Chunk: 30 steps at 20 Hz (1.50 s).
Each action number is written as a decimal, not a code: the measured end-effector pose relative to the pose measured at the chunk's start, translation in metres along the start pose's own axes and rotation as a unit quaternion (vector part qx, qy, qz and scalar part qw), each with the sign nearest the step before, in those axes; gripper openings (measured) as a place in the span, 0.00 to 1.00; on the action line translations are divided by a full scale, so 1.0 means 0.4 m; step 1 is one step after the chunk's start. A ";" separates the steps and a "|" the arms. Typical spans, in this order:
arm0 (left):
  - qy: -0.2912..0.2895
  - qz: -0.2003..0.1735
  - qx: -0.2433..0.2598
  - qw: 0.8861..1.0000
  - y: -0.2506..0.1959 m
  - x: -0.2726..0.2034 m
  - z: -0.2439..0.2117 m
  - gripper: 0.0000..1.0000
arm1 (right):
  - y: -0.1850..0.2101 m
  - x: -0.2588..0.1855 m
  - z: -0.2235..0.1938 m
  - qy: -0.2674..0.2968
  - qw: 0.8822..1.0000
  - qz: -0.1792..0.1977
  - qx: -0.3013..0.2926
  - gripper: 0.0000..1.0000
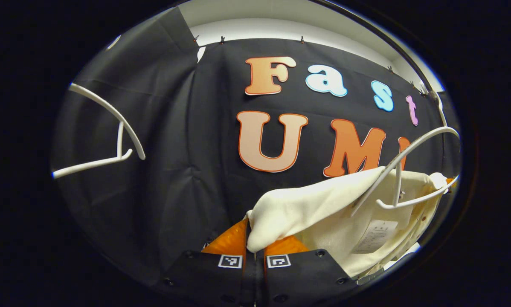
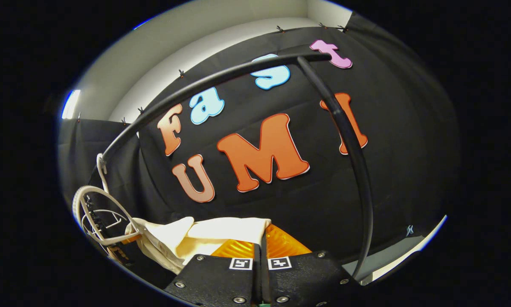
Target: Grasp the clothes on the hanger with both hands and then place them into the laundry hamper below.
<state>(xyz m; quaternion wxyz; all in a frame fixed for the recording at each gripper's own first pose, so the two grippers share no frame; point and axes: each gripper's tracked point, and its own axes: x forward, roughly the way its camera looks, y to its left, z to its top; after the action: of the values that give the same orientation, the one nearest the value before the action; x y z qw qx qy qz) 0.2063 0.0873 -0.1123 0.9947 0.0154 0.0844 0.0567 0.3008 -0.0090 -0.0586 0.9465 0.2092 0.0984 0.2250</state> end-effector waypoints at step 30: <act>0.292 -0.153 0.042 0.943 -0.495 -0.255 -0.717 0.07 | -0.161 -0.277 -0.846 0.219 0.965 -0.141 0.007 0.00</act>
<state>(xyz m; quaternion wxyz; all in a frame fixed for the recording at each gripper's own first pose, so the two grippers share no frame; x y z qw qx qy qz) 0.0797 -0.1148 -0.3860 0.9214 0.0272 0.3752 -0.0977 0.1330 0.0062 -0.3791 0.9225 0.1454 0.3337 0.1286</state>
